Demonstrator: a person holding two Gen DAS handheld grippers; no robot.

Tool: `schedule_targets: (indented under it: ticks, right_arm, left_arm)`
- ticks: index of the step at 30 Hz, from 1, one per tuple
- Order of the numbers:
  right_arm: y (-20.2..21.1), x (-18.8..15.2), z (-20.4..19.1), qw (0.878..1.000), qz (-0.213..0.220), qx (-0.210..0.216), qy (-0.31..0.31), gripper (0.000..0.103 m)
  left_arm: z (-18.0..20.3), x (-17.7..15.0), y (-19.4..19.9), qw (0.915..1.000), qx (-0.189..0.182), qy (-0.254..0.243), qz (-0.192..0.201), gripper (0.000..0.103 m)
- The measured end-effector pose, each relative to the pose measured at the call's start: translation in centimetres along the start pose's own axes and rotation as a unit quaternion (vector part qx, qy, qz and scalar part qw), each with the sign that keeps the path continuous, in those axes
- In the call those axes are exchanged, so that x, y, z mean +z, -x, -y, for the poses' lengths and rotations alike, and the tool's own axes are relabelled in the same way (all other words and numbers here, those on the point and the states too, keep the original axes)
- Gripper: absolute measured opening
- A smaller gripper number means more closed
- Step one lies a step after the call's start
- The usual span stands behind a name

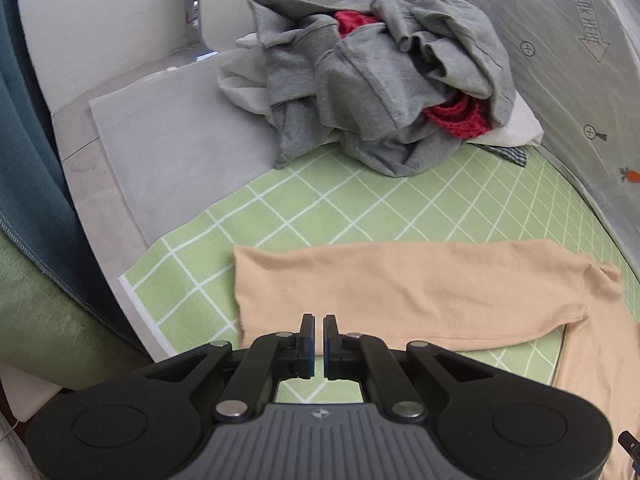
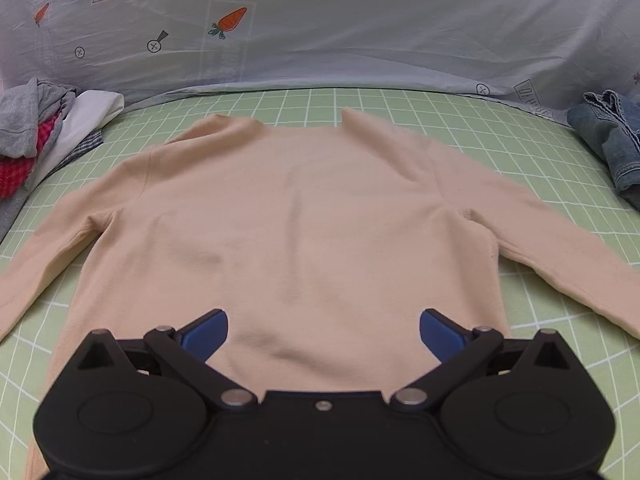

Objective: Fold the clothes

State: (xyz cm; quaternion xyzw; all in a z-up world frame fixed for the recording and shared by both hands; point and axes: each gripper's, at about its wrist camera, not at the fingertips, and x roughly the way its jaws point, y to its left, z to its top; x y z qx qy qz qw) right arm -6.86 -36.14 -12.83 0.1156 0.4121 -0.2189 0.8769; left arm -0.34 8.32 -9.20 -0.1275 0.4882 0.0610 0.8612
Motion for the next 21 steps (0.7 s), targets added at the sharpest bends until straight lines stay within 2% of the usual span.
schedule_targets:
  ticks: [6, 11, 16, 19, 21]
  right_arm:
    - [-0.7, 2.3, 4.7, 1.000, 0.014, -0.016, -0.017, 0.103]
    - [-3.0, 5.3, 7.3, 0.999, 0.029, -0.028, -0.006, 0.103]
    - [-6.6, 9.2, 9.1, 0.998, 0.035, -0.049, 0.006, 0.103]
    - [-9.5, 11.0, 9.9, 0.998, 0.028, -0.051, 0.021, 0.102]
    - [-11.5, 11.8, 10.3, 0.999, 0.020, -0.043, 0.027, 0.098]
  left_arm:
    - [10.1, 0.7, -1.9, 0.9945, -0.056, -0.088, -0.002, 0.004]
    - [19.2, 2.3, -4.7, 0.9796, -0.106, -0.171, -0.002, 0.004]
    - [27.1, 5.0, -8.2, 0.9548, -0.145, -0.260, -0.003, 0.009]
    - [30.5, 5.8, -11.1, 0.9357, -0.140, -0.324, -0.006, 0.013]
    - [32.5, 6.0, -13.0, 0.9225, -0.133, -0.362, -0.008, 0.013]
